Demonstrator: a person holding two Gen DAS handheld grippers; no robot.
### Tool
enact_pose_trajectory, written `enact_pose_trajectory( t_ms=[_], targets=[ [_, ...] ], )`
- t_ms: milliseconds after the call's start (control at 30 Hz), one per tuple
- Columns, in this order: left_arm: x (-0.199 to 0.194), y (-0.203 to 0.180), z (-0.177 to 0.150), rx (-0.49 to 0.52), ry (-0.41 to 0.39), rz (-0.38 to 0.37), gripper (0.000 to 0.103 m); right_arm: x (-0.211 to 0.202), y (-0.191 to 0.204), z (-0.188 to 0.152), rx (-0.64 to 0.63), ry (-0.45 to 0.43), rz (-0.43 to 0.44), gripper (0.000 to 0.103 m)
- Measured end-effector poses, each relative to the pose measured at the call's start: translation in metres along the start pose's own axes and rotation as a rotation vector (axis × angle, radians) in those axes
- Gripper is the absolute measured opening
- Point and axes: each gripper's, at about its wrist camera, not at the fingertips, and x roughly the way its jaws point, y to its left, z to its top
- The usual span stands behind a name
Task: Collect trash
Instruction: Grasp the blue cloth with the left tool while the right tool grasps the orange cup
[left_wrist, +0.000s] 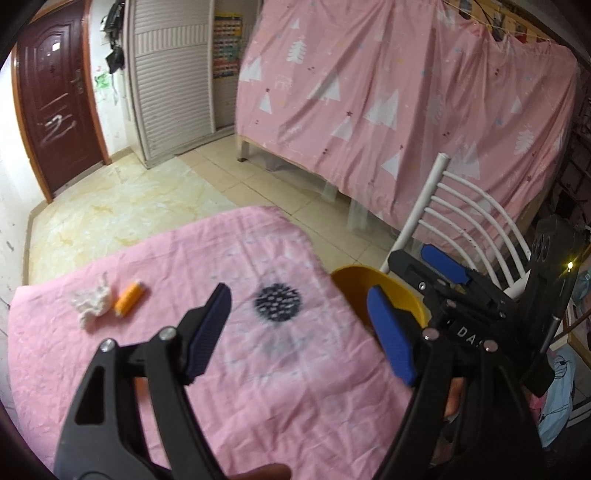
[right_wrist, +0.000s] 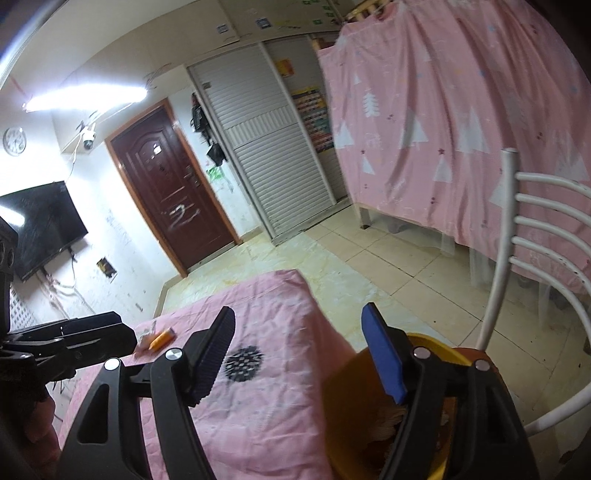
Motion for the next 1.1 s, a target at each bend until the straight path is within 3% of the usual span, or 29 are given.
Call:
enact_pose_trajectory(
  t_ms=[533,1100],
  targets=[
    [-0.034,0.101,-0.033,-0.099,-0.039,0.169,0.073,0.046,0.069,-0.011,-0.105,0.092,0.053,0.067],
    [-0.014,0.186,-0.093,-0.186,0.082,0.227,0.073,0.086,0.142,-0.035,-0.219,0.197,0.113,0.068]
  ],
)
